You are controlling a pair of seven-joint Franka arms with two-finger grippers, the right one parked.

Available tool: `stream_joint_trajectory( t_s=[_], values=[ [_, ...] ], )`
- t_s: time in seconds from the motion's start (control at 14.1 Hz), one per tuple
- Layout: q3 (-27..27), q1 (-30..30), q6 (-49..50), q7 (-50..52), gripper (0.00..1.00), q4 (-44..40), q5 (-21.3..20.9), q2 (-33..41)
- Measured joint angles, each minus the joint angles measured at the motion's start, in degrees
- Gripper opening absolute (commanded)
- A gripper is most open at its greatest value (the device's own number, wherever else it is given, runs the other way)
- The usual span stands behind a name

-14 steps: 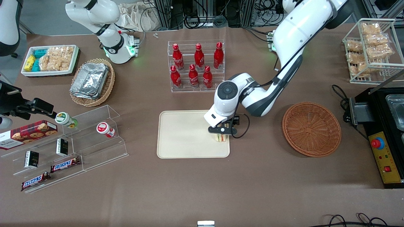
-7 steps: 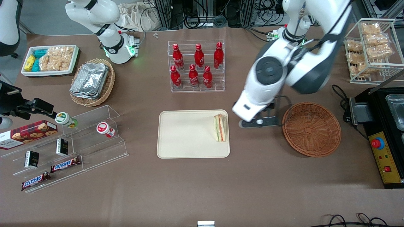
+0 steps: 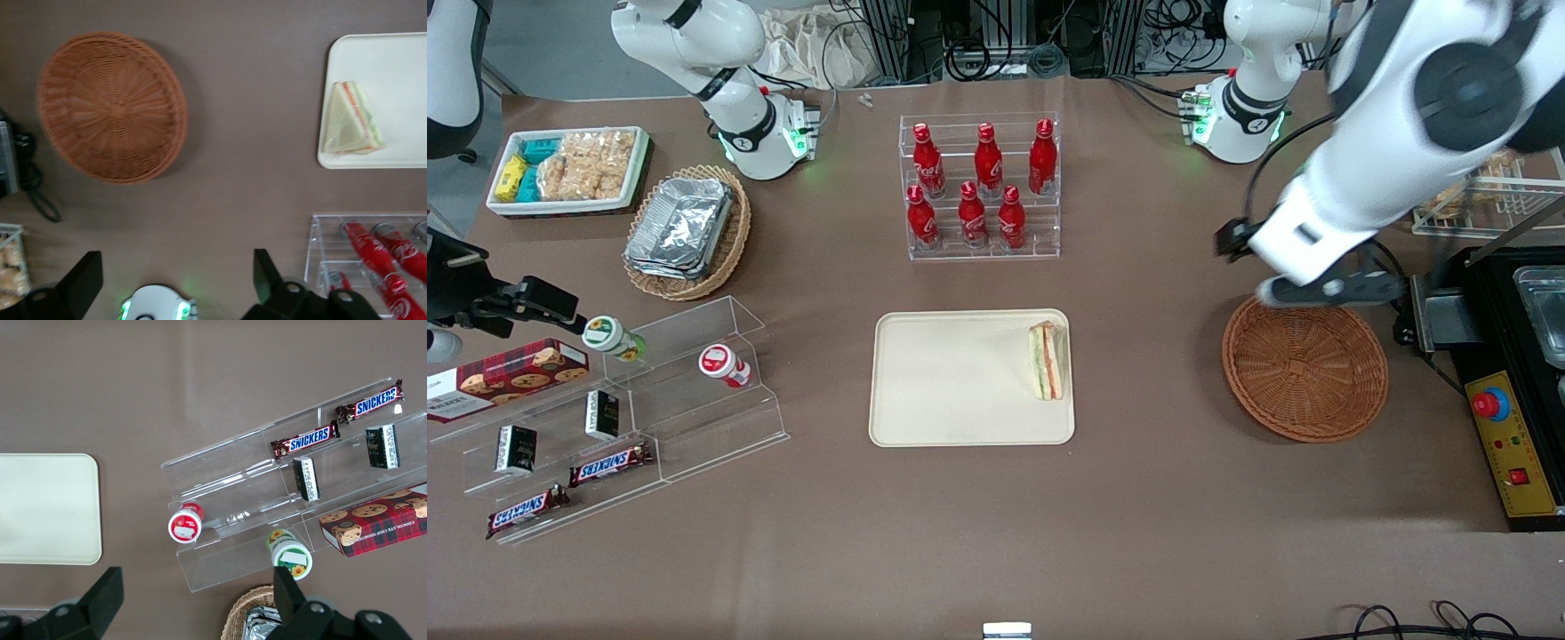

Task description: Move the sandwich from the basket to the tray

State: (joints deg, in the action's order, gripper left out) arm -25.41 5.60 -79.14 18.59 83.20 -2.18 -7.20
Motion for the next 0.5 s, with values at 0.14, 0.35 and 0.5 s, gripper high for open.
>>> stream_joint_trajectory(
  t_s=[0.14, 0.35, 0.5],
  values=[
    [8.7, -3.4, 1.6, -5.6, 1.00, 0.7, 2.0, 3.7],
    [21.2, -10.4, 1.9, -11.5, 1.00, 4.2, 2.5, 8.8],
    [25.3, -13.2, 1.9, -12.4, 1.00, 6.2, 2.5, 11.4]
  ],
)
